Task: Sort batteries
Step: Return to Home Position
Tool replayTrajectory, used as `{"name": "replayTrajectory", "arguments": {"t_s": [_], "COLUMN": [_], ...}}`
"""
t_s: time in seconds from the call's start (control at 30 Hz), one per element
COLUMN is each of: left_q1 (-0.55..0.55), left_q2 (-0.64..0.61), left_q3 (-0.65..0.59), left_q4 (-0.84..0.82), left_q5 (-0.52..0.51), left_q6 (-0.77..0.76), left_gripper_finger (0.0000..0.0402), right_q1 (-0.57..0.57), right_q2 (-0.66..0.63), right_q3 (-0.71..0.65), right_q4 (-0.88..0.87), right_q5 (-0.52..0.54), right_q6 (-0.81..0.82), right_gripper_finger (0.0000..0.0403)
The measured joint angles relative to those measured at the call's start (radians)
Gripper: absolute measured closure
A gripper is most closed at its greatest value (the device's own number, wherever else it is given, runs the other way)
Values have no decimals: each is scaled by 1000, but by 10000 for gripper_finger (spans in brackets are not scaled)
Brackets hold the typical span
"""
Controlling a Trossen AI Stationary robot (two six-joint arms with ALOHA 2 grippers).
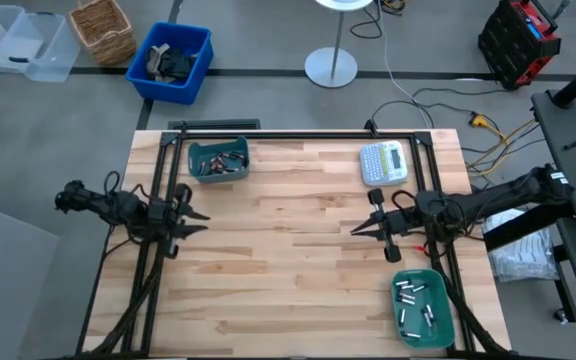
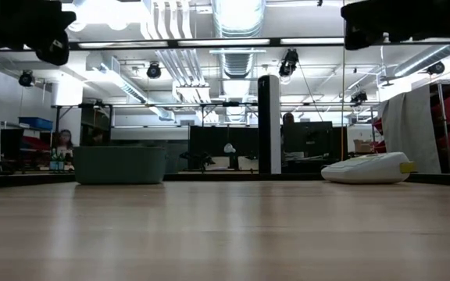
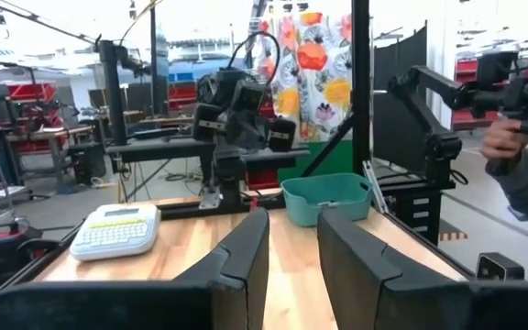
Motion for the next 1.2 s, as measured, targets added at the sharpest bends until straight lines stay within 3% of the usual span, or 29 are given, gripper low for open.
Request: {"name": "replayTrajectory", "arguments": {"t_s": [0.27,0.7,0.97,1.2], "left_q1": [0,0,0,0], "left_q2": [0,0,3,9], "left_q3": [-84,-140,-134,-134], "left_q4": [97,142,143,136], "left_q5": [0,1,-8,-8], "left_q6": [-18,-34,-15,-23], "left_gripper_finger": [324,324,324,324], "right_q1": [-4,-34,-34,-34], "right_q2": [-50,-249,-310,-459], "right_q3": [-157,-325,-331,-331], "right_q4": [205,254,240,201], "right_q5": [-1,-1,0,-2], "right_q6": [16,47,39,30], "right_gripper_finger": [390,390,390,390]}}
